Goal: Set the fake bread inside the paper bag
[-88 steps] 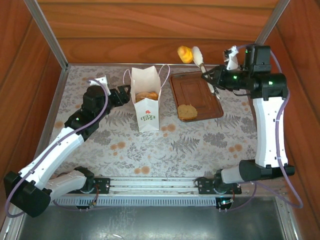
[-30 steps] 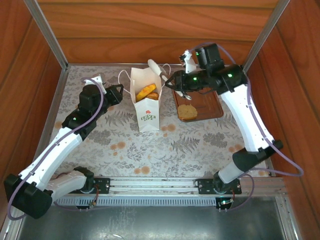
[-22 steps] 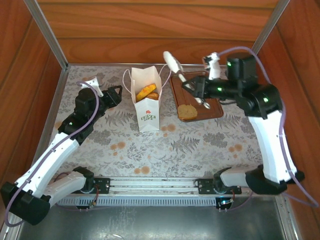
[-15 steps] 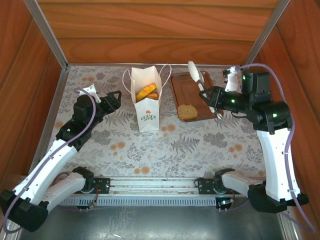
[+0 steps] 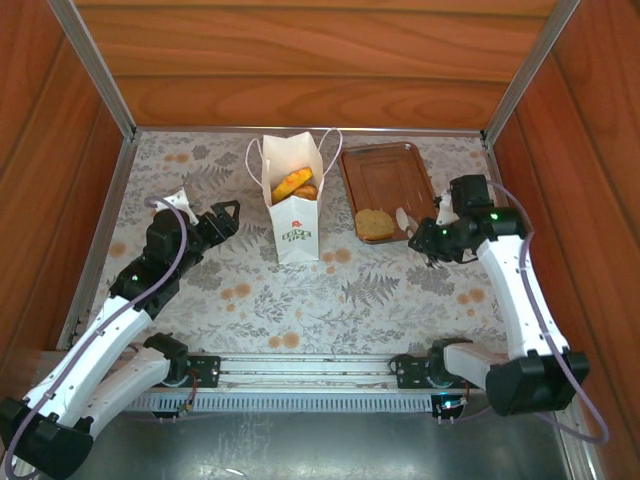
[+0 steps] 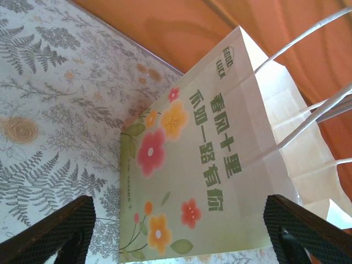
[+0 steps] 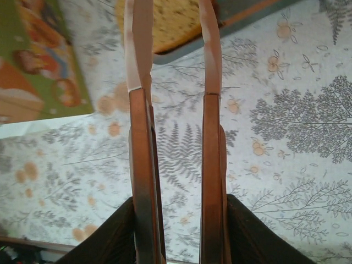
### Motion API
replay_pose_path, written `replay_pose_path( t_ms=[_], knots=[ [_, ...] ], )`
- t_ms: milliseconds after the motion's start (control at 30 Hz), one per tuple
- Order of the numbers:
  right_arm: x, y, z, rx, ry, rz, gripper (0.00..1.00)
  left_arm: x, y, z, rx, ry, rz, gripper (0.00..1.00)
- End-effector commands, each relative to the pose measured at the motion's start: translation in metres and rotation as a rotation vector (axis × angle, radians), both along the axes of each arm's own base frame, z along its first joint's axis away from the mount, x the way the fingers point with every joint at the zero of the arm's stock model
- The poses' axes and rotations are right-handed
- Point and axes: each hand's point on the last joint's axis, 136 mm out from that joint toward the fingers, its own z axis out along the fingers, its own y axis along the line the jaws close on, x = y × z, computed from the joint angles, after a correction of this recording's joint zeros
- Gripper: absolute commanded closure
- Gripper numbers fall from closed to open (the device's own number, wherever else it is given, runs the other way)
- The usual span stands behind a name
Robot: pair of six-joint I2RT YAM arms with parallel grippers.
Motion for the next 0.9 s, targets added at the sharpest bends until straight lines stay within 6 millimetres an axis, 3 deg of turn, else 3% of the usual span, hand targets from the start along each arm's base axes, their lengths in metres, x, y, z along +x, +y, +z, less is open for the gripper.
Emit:
replay_pose_path(
  t_ms=[0, 367, 867],
  knots=[
    [0.024, -0.005, -0.007, -0.017, -0.066, 0.018, 0.6, -0.001, 0.0, 0.0, 0.005, -0.012, -0.016, 0.12],
    [0.052, -0.006, -0.044, 0.015, 0.005, 0.038, 0.6, 0.006, -0.007, 0.001, 0.018, -0.028, -0.04, 0.08],
    [0.05, 0.007, -0.081, 0.104, 0.163, 0.08, 0.61, 0.015, -0.01, 0.0, 0.038, -0.009, -0.039, 0.08]
  ],
)
